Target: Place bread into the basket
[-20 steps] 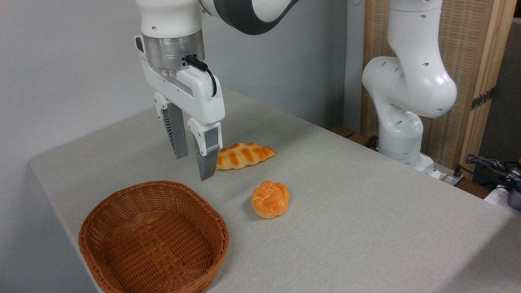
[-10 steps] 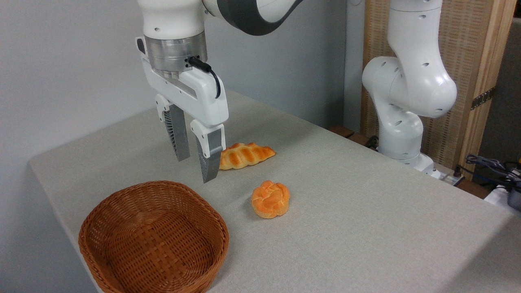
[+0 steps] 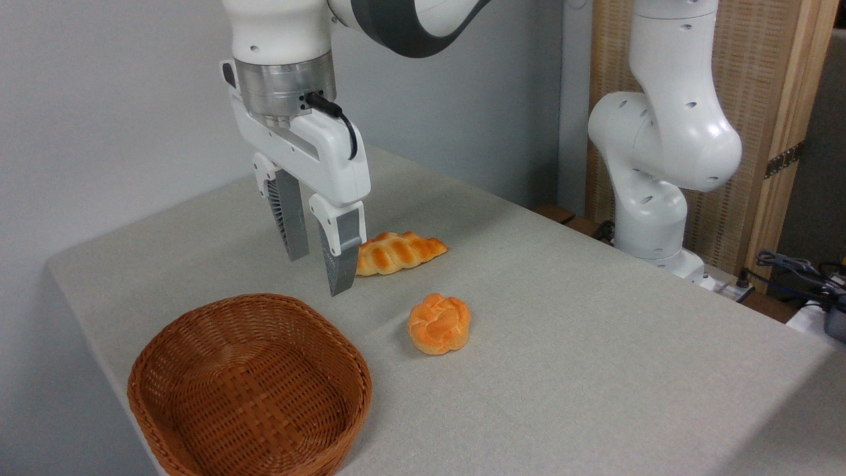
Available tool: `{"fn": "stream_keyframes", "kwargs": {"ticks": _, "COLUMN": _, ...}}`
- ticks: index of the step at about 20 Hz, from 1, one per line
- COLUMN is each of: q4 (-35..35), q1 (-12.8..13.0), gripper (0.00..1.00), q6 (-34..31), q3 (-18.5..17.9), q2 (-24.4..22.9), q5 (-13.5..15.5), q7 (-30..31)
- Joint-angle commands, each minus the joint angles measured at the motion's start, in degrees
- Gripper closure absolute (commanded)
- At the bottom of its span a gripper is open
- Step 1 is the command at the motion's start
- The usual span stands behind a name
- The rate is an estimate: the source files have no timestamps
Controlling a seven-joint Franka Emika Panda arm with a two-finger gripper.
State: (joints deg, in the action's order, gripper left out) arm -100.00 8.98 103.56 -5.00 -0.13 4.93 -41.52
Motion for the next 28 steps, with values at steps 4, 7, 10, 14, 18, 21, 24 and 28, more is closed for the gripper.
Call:
{"fn": "stream_keyframes", "kwargs": {"ticks": 4, "q4": -5.5, "q1": 3.0, "gripper": 0.00, "q6": -0.8, "q3": 0.7, "q2": -1.9, "q5": 0.3, "q7": -2.4}}
{"fn": "stream_keyframes", "kwargs": {"ticks": 7, "q4": -8.1, "q1": 4.6, "gripper": 0.00, "q6": -0.9, "q3": 0.7, "q2": -2.8, "q5": 0.3, "q7": -3.7}}
{"fn": "stream_keyframes", "kwargs": {"ticks": 10, "q4": -10.6, "q1": 6.3, "gripper": 0.00, "q6": -0.8, "q3": 0.7, "q2": -3.9, "q5": 0.3, "q7": -3.7}}
{"fn": "stream_keyframes", "kwargs": {"ticks": 14, "q4": -14.2, "q1": 10.9, "gripper": 0.00, "q6": -1.0, "q3": 0.7, "q2": -5.5, "q5": 0.3, "q7": -5.1}}
{"fn": "stream_keyframes", "kwargs": {"ticks": 18, "q4": -15.3, "q1": 15.7, "gripper": 0.00, "q6": -3.9, "q3": 0.7, "q2": -5.9, "q5": 0.3, "q7": -5.8}}
{"fn": "stream_keyframes", "kwargs": {"ticks": 21, "q4": -17.1, "q1": 18.1, "gripper": 0.00, "q6": -4.2, "q3": 0.7, "q2": -6.0, "q5": 0.3, "q7": -5.5}}
{"fn": "stream_keyframes", "kwargs": {"ticks": 24, "q4": -19.1, "q1": 20.6, "gripper": 0.00, "q6": -4.1, "q3": 0.6, "q2": -5.9, "q5": 0.3, "q7": -5.1}}
{"fn": "stream_keyframes", "kwargs": {"ticks": 28, "q4": -19.7, "q1": 21.9, "gripper": 0.00, "q6": -3.5, "q3": 0.7, "q2": -5.2, "q5": 0.3, "q7": -5.1}}
